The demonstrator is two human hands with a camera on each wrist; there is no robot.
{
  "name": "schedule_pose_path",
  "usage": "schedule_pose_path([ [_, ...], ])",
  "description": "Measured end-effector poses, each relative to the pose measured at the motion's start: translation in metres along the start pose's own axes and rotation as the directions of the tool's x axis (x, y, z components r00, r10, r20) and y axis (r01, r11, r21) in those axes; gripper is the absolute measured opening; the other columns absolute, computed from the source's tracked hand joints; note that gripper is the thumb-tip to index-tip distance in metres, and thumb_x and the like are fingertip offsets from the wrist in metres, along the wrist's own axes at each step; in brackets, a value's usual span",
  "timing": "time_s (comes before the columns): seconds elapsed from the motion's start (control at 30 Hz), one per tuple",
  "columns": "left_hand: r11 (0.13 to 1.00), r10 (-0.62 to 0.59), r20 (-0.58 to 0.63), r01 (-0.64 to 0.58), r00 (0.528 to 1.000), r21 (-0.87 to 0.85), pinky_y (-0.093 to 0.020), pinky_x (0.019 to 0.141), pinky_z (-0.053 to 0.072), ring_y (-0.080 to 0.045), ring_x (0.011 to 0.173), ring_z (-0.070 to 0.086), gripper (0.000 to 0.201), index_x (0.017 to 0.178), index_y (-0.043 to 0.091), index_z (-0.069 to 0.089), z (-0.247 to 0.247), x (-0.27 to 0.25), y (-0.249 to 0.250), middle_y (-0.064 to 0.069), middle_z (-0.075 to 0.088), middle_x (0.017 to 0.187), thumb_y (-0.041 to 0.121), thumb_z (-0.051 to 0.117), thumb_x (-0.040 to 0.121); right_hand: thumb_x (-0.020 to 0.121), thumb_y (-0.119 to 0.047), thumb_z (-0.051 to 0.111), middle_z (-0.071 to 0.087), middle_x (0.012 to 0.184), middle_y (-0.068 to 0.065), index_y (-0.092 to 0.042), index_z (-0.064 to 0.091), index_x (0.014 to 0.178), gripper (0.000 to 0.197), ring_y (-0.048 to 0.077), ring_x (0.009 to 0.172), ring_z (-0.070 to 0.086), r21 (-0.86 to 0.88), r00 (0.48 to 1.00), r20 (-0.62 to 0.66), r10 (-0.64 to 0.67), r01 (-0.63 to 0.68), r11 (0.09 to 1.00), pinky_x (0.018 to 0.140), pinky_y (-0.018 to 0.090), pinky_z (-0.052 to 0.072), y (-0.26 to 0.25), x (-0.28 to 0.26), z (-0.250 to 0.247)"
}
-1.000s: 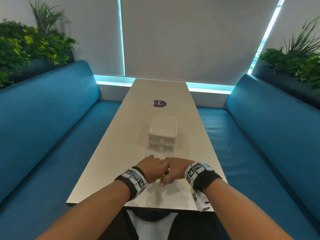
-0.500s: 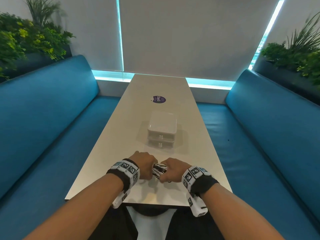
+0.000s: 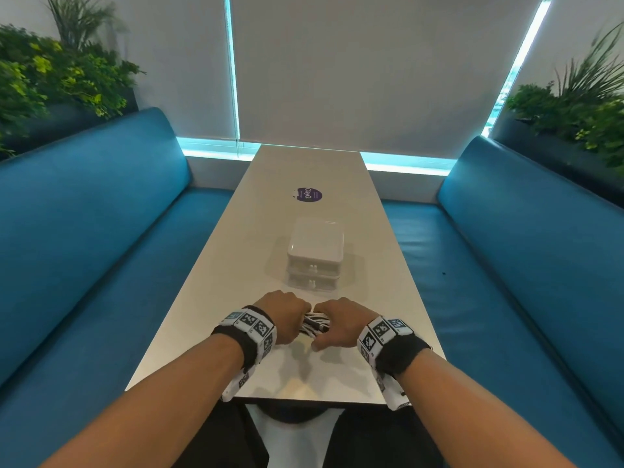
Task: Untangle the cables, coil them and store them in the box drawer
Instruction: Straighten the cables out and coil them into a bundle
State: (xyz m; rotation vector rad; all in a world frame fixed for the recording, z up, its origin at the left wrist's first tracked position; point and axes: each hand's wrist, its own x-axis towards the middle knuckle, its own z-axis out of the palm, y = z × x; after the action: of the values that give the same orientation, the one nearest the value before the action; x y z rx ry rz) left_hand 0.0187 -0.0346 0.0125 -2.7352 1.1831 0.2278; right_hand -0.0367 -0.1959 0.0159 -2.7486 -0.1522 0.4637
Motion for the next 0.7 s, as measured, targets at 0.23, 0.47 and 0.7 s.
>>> schedule_pose_path([
  [0.23,0.981,0.092,0.017,-0.093,0.996,0.172,-0.035,0.065,0.041,-0.031,0.086,0.065,0.034,0.126,0.019,0.053,-0.007,-0.002,0.005,-0.010,0.067,0.100,0.018,0.059,0.093,0.058,-0.079,0.072,0.068,0.107,-0.010,-0.033,0.061,0.116,0.075,0.013,0.095,0.061,0.009,0.984,0.155,0.085,-0.088,0.996,0.078,0.029,0.043,0.001,-0.001,-0.012],
  [0.47,0.934,0.238,-0.102,-0.199,0.966,0.297,-0.036,0.061,0.040,-0.033,0.084,0.065,0.039,0.130,0.013,0.049,-0.018,0.000,0.005,-0.010,0.064,0.102,0.013,0.059,0.093,0.055,-0.062,0.083,0.069,0.107,-0.011,-0.035,0.064,0.113,0.067,0.012,0.096,0.063,0.047,0.999,0.042,0.029,-0.031,0.998,0.089,0.033,0.051,-0.003,0.003,-0.015],
  [0.7,0.901,0.352,-0.239,-0.259,0.905,0.348,-0.028,0.045,0.032,-0.025,0.060,0.061,0.035,0.098,0.013,0.065,-0.028,-0.002,-0.008,-0.007,0.062,0.079,0.012,0.081,0.068,0.072,-0.033,0.075,0.071,0.069,-0.005,-0.027,0.066,0.077,0.012,0.011,0.065,0.067,0.239,0.997,0.047,0.056,-0.065,0.969,0.065,0.028,0.054,-0.005,0.007,-0.008],
])
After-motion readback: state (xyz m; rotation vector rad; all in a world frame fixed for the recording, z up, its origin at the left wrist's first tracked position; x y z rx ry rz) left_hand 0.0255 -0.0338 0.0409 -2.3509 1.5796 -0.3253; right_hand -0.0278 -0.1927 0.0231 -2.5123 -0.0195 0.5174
